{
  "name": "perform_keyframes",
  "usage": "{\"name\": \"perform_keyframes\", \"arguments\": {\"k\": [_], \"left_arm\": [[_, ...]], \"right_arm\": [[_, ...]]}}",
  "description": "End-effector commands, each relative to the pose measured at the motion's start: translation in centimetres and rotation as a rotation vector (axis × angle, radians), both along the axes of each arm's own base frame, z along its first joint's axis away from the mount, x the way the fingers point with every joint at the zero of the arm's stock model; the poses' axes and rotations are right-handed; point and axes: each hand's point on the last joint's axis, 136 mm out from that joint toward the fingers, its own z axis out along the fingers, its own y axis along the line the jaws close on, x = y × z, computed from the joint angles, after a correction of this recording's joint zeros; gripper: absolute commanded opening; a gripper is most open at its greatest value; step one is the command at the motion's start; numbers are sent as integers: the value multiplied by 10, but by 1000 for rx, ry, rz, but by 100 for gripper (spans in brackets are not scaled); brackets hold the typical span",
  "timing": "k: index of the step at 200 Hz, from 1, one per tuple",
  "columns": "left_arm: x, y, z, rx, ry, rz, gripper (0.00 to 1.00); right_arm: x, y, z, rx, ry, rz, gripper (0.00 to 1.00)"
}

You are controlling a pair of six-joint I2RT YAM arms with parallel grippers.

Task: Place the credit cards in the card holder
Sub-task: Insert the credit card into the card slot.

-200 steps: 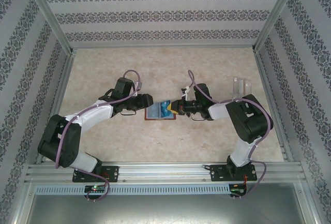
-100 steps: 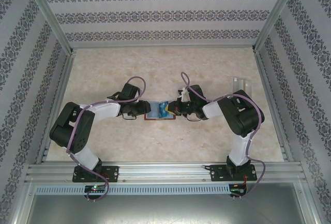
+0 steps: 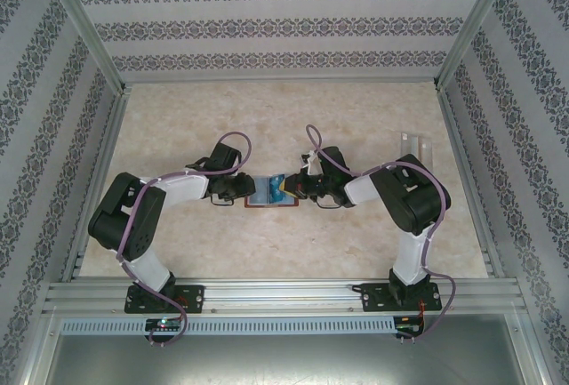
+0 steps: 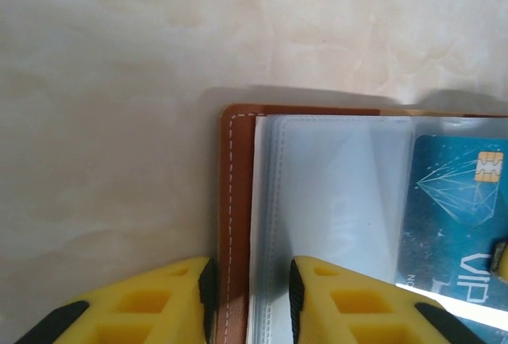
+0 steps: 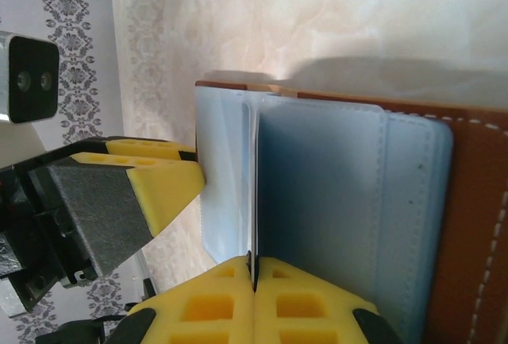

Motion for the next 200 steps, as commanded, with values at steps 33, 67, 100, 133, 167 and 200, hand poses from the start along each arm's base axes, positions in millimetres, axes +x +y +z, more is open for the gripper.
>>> {"name": "perform_keyframes", "arguments": {"k": [33,67,100,133,167,200], "left_arm": [[-11,0,-21,43,61,-1,22],[-10,0,-19,42,58,-2,20],[-10,-1,-17,41,58,-15,20],[-10,-3,-15,33,55,-21,21],[-11,-2,-16,28,52,-12,21],[-10,-5,-16,9,52,-11,21]], "right_arm": [[4,10,11,40,-38,4,0],[1,10,-1,19,-19,4,0],[1,9,-14,0,-7,15,0],[-2,16,-20,14,8,22,0],[-5,25,-11,22,0,48,1],[-6,30,-16,20,14,56,3]]}}
